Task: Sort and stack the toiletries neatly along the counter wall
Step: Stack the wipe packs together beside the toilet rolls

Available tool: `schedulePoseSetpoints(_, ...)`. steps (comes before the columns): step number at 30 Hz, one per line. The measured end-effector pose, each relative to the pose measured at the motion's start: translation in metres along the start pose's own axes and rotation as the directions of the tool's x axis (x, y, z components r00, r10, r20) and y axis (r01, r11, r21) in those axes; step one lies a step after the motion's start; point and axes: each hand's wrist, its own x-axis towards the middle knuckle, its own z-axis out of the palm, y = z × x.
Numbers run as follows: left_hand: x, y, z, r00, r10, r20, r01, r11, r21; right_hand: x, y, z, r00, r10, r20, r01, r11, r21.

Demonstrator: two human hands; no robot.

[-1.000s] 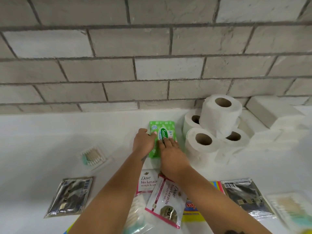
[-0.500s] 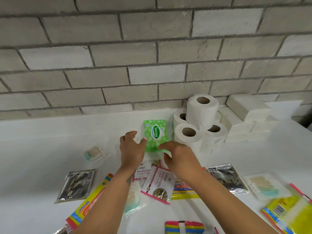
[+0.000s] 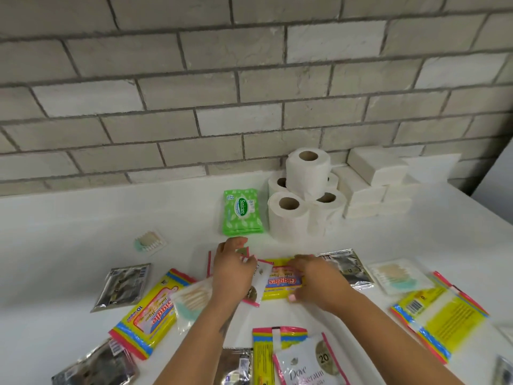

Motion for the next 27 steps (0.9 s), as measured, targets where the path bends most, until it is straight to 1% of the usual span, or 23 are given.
schedulePoseSetpoints(3,-0.008,0.0,0.005,0.999,0.021,0.045,-0.021,1.0,0.002,-0.003,0.006,0.01,0.999,-0.023,0.048,0.027,0.997,-0.073)
schedulePoseSetpoints(6,-0.017,0.001,0.008,0.998,0.0,0.061,0.0,1.0,-0.003,-0.005,0.009,0.014,0.998,-0.041,0.05,0.047,0.992,-0.116)
schedulePoseSetpoints(9,-0.024,0.002,0.009,0.998,-0.007,0.067,0.008,1.0,-0.014,-0.012,0.008,0.015,0.996,-0.082,0.03,0.086,0.981,-0.174)
schedulePoseSetpoints(12,-0.028,0.002,0.01,0.997,-0.003,0.081,0.007,0.999,-0.042,-0.024,0.008,0.016,0.987,-0.16,-0.029,0.148,0.96,-0.236)
schedulePoseSetpoints(14,-0.031,0.002,0.012,0.993,-0.017,0.12,0.02,0.999,-0.027,-0.032,0.006,0.017,0.975,-0.214,-0.06,0.189,0.941,-0.281)
schedulePoseSetpoints(16,-0.035,0.003,0.013,0.982,-0.042,0.182,0.042,0.999,0.007,-0.037,0.008,0.019,0.964,-0.253,-0.082,0.22,0.931,-0.291)
schedulePoseSetpoints(19,-0.041,0.004,0.015,0.971,-0.039,0.234,0.03,0.999,0.045,-0.047,0.014,0.021,0.931,-0.315,-0.185,0.263,0.929,-0.261)
schedulePoseSetpoints(22,-0.044,0.009,0.016,0.967,-0.046,0.251,0.036,0.998,0.045,-0.054,0.022,0.02,0.903,-0.299,-0.31,0.22,0.939,-0.264)
schedulePoseSetpoints(25,-0.043,0.017,0.016,0.96,-0.063,0.272,0.059,0.998,0.024,-0.059,0.029,0.016,0.849,-0.303,-0.432,0.235,0.95,-0.204)
schedulePoseSetpoints(27,-0.042,0.028,0.013,0.941,-0.075,0.329,0.056,0.996,0.065,-0.064,0.033,0.01,0.809,-0.321,-0.492,0.277,0.947,-0.164)
